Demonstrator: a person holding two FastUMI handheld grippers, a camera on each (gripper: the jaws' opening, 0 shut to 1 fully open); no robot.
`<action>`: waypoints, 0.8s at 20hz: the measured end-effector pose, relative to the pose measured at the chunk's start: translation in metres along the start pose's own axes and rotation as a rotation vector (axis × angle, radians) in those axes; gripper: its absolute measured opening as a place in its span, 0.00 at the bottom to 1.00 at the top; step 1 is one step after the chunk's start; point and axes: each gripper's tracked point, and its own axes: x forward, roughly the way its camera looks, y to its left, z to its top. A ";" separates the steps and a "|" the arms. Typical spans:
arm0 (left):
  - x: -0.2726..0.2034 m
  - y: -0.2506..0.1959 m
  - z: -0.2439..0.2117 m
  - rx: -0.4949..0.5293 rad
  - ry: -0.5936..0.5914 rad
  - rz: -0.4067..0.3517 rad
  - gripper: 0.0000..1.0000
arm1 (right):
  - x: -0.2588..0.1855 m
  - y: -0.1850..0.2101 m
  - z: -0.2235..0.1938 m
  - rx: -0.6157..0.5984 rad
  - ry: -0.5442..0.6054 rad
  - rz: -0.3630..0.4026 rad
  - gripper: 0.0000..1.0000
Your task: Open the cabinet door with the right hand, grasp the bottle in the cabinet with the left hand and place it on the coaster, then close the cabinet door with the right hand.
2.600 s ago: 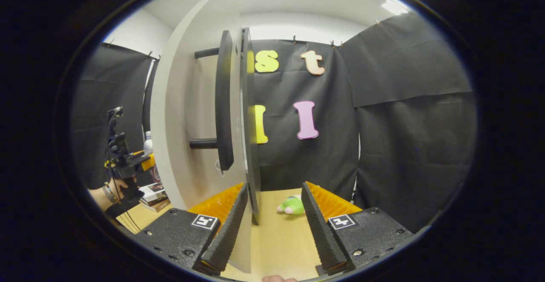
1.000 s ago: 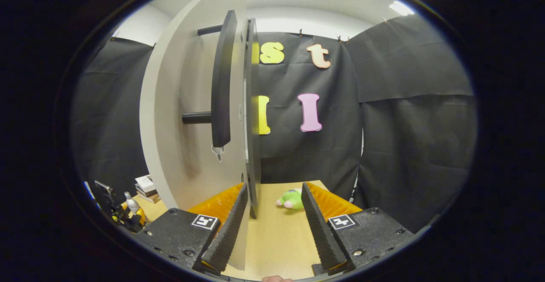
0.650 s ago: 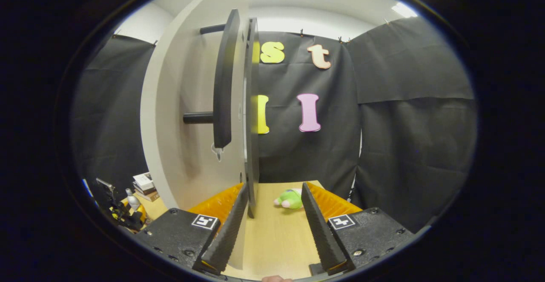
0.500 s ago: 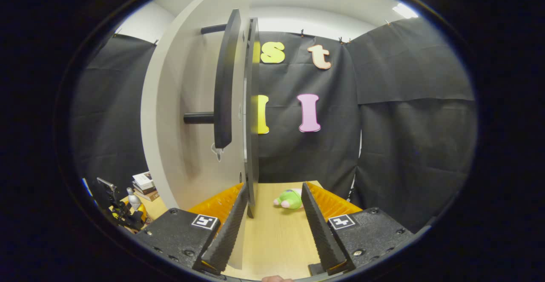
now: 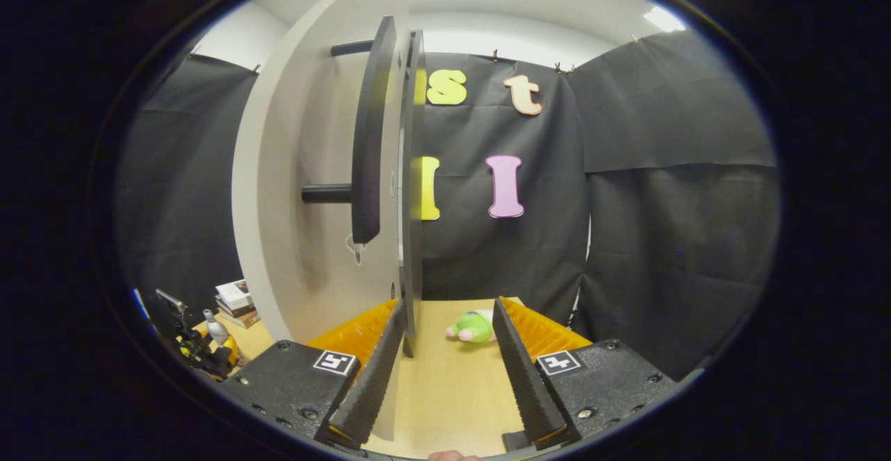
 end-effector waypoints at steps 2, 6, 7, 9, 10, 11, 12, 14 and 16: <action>-0.002 0.001 -0.003 -0.006 0.013 0.007 0.80 | 0.000 0.000 0.002 -0.002 -0.002 -0.002 0.80; -0.002 0.000 -0.004 -0.012 0.017 0.001 0.80 | 0.000 0.000 0.003 -0.018 0.000 -0.002 0.80; -0.003 0.000 -0.003 -0.011 0.016 -0.001 0.80 | -0.001 0.000 0.002 -0.021 0.000 -0.003 0.80; -0.004 -0.002 -0.003 -0.013 0.018 -0.006 0.80 | -0.002 0.000 0.001 -0.019 0.000 -0.005 0.80; -0.003 -0.001 -0.004 -0.011 0.021 -0.006 0.80 | -0.001 -0.001 0.002 -0.017 0.000 -0.005 0.80; -0.003 -0.001 -0.004 -0.008 0.024 -0.008 0.80 | -0.001 0.000 0.002 -0.016 0.001 -0.004 0.80; -0.005 -0.001 -0.003 -0.006 0.022 -0.010 0.81 | 0.000 0.000 0.003 -0.015 0.001 -0.004 0.80; -0.007 0.000 0.002 0.000 0.010 -0.009 0.89 | 0.000 0.000 0.003 -0.017 -0.003 -0.005 0.80; -0.008 0.000 0.004 0.004 0.014 -0.017 0.95 | 0.000 0.000 0.003 -0.015 -0.004 -0.004 0.80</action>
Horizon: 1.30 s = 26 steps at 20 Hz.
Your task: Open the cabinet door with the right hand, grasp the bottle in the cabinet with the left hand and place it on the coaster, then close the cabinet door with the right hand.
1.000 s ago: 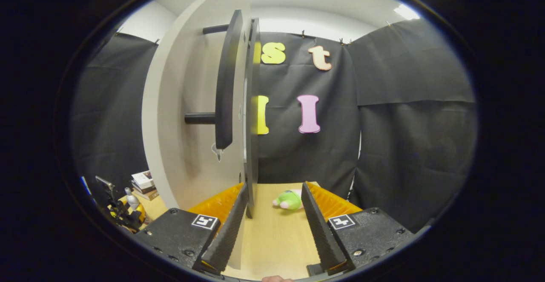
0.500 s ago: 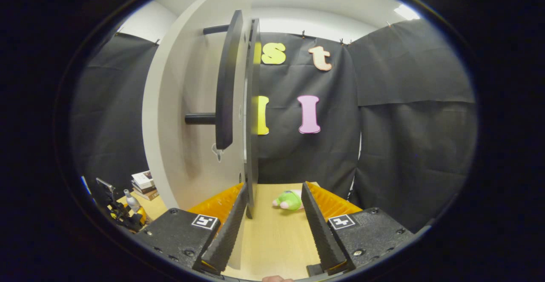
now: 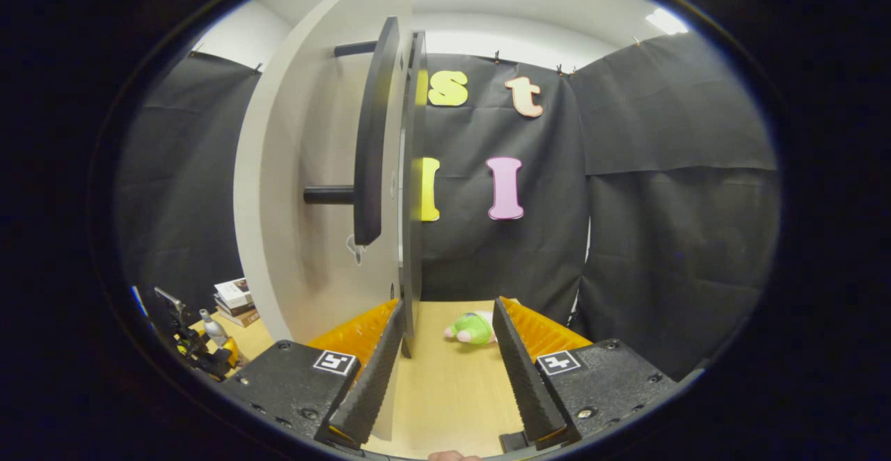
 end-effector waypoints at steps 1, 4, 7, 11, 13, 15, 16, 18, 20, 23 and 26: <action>-0.001 0.000 0.003 -0.001 -0.001 -0.002 0.95 | 0.000 0.000 -0.001 0.003 -0.001 0.000 0.80; -0.011 0.006 0.031 -0.012 -0.045 0.012 0.95 | 0.000 -0.001 0.000 0.011 -0.011 0.001 0.80; -0.026 0.018 0.077 -0.036 -0.121 0.034 0.95 | 0.001 0.000 0.000 0.023 -0.020 0.002 0.80; -0.051 0.024 0.146 -0.003 -0.173 0.027 0.95 | 0.001 0.002 0.002 0.025 -0.038 0.003 0.80; -0.064 0.019 0.181 0.013 -0.189 0.004 0.95 | -0.001 0.001 0.003 0.028 -0.052 -0.001 0.80; -0.071 0.021 0.206 0.053 -0.183 0.021 0.94 | 0.000 0.001 0.002 0.044 -0.062 -0.004 0.80; -0.074 0.016 0.216 0.068 -0.175 0.010 0.96 | 0.000 0.001 0.002 0.057 -0.064 -0.008 0.80; -0.080 0.002 0.229 0.075 -0.159 -0.027 0.96 | -0.001 0.001 0.001 0.092 -0.067 -0.011 0.80; -0.088 -0.010 0.241 0.069 -0.155 -0.067 0.96 | -0.004 0.002 0.004 0.108 -0.069 -0.005 0.80; -0.100 -0.032 0.248 0.031 -0.141 -0.147 0.96 | -0.011 0.005 0.018 0.118 -0.095 0.006 0.80; -0.111 -0.039 0.251 0.018 -0.131 -0.181 0.96 | -0.021 0.005 0.026 0.138 -0.085 0.001 0.80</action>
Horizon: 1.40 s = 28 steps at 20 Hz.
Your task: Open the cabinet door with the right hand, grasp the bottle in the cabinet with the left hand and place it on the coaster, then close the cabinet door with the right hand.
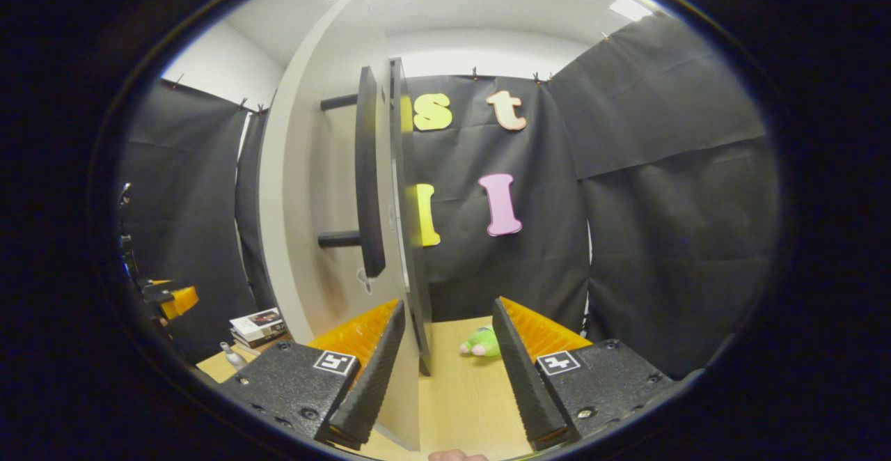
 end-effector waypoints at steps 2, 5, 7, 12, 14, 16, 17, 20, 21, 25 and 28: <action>-0.002 -0.004 0.002 0.005 -0.002 -0.013 0.96 | -0.010 -0.004 0.007 0.002 0.010 -0.015 0.80; -0.004 -0.009 -0.002 0.016 0.000 -0.029 0.96 | -0.028 -0.012 0.031 0.004 -0.014 -0.035 0.81; -0.005 -0.012 -0.007 0.025 0.013 -0.033 0.96 | -0.033 -0.019 0.054 0.022 -0.053 -0.043 0.81; -0.011 -0.023 -0.011 0.016 0.016 -0.066 0.96 | -0.021 -0.033 0.074 -0.010 -0.069 -0.091 0.93; -0.012 -0.023 -0.014 0.019 0.021 -0.066 0.96 | -0.013 -0.027 0.084 -0.012 -0.079 -0.074 0.94; -0.013 -0.024 -0.016 0.014 0.024 -0.067 0.96 | -0.007 -0.020 0.089 -0.020 -0.090 -0.050 0.94; -0.015 -0.023 -0.016 0.011 0.023 -0.065 0.96 | -0.007 -0.016 0.090 -0.027 -0.092 -0.048 0.94; -0.017 -0.022 -0.019 0.006 0.028 -0.067 0.96 | -0.006 -0.007 0.091 -0.069 -0.104 -0.046 0.93; -0.017 -0.023 -0.020 0.006 0.027 -0.071 0.97 | -0.008 -0.001 0.093 -0.086 -0.107 -0.045 0.91; -0.019 -0.027 -0.021 0.013 0.022 -0.092 0.96 | -0.011 0.036 0.085 -0.048 -0.097 0.036 0.83; -0.020 -0.026 -0.020 0.011 0.015 -0.105 0.96 | -0.008 0.064 0.076 0.029 -0.066 0.125 0.89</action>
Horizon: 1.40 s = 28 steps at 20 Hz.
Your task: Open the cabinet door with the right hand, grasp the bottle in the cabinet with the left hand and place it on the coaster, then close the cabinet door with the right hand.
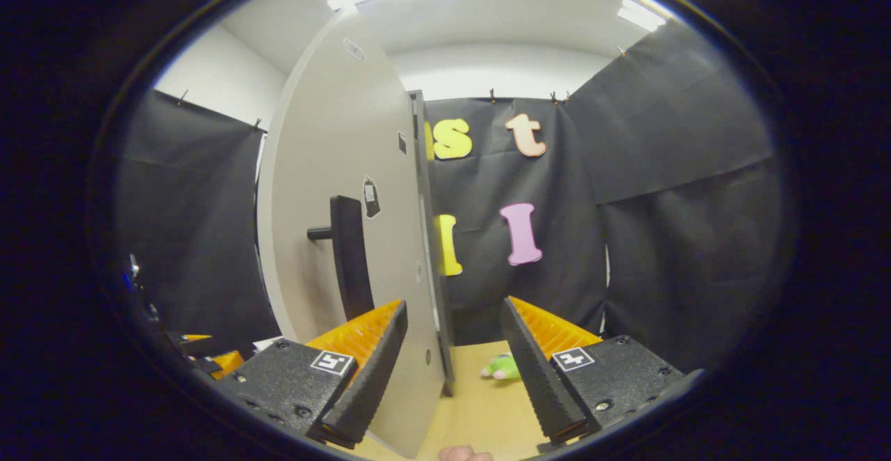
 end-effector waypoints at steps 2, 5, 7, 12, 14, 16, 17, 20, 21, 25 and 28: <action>-0.001 0.003 -0.002 -0.002 0.003 -0.001 0.96 | 0.006 0.016 -0.003 0.018 0.004 0.032 0.89; -0.002 0.008 -0.008 -0.010 0.018 -0.004 0.97 | 0.013 0.045 -0.008 0.009 0.011 0.077 0.89; -0.003 0.013 -0.010 -0.008 0.021 0.003 0.96 | 0.019 0.063 -0.012 -0.004 0.015 0.107 0.89; -0.001 0.026 -0.014 -0.004 0.023 0.015 0.96 | 0.038 0.108 -0.021 -0.009 0.034 0.183 0.89; -0.001 0.031 -0.015 -0.001 0.018 0.021 0.96 | 0.050 0.128 -0.025 -0.005 0.041 0.219 0.89; 0.000 0.035 -0.016 0.001 0.017 0.027 0.97 | 0.065 0.147 -0.027 -0.012 0.033 0.255 0.89; 0.000 0.038 -0.017 0.000 0.018 0.032 0.97 | 0.075 0.156 -0.029 -0.016 0.038 0.269 0.90; 0.003 0.045 -0.019 -0.003 0.018 0.046 0.97 | 0.102 0.183 -0.032 -0.006 0.036 0.316 0.90; 0.004 0.050 -0.020 -0.003 0.019 0.055 0.96 | 0.111 0.191 -0.034 -0.002 0.036 0.329 0.90; 0.006 0.064 -0.022 -0.009 0.020 0.087 0.97 | 0.139 0.207 -0.039 0.020 0.025 0.337 0.90; 0.007 0.072 -0.022 -0.012 0.015 0.101 0.96 | 0.148 0.205 -0.046 0.024 0.035 0.318 0.90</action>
